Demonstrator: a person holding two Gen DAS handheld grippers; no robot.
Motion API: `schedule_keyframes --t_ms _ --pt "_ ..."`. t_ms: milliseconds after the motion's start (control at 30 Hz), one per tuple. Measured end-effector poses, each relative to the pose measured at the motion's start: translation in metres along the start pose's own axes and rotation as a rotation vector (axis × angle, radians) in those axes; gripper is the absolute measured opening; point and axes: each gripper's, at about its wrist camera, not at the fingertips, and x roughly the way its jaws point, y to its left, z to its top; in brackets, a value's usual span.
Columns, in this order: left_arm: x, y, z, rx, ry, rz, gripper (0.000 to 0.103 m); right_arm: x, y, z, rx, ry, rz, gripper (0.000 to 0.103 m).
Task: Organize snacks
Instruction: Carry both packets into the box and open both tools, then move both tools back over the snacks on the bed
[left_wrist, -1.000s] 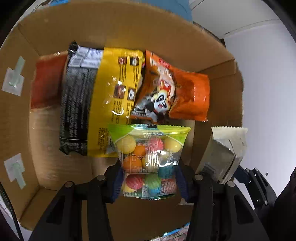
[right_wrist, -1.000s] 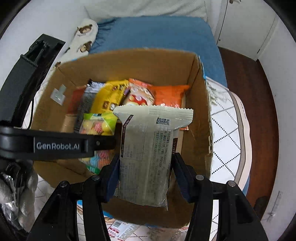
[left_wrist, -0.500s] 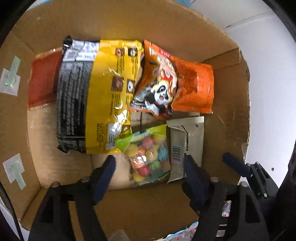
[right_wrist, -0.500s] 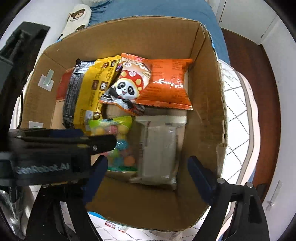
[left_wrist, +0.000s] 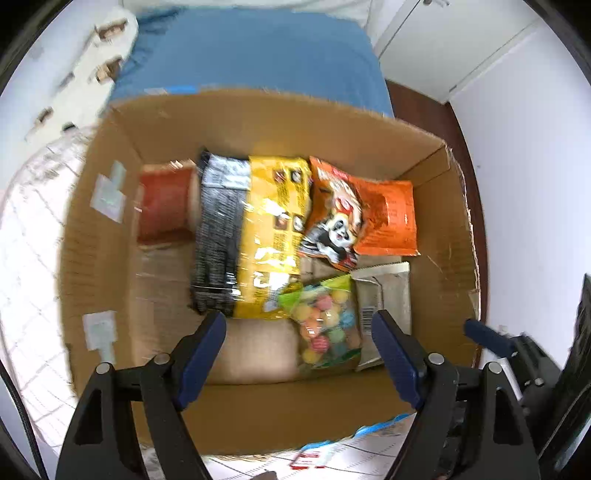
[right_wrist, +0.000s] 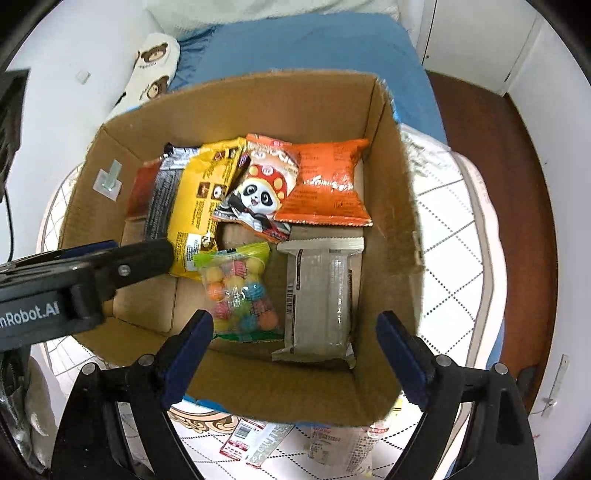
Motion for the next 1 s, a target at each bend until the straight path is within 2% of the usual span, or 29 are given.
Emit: schedule_keyframes --t_ms 200,433,767,1000 --pt "-0.030 0.010 -0.025 0.020 -0.124 0.066 0.080 -0.023 -0.003 -0.017 0.009 -0.079 -0.010 0.092" --pt "-0.074 0.002 -0.061 0.056 -0.270 0.121 0.080 -0.068 0.007 -0.039 0.002 -0.231 -0.046 0.092" --pt "-0.125 -0.019 -0.108 0.103 -0.414 0.124 0.080 -0.124 0.019 -0.079 0.000 -0.349 -0.035 0.092" --pt "-0.151 -0.019 -0.136 0.086 -0.472 0.112 0.080 -0.151 0.013 -0.109 0.032 -0.382 0.034 0.092"
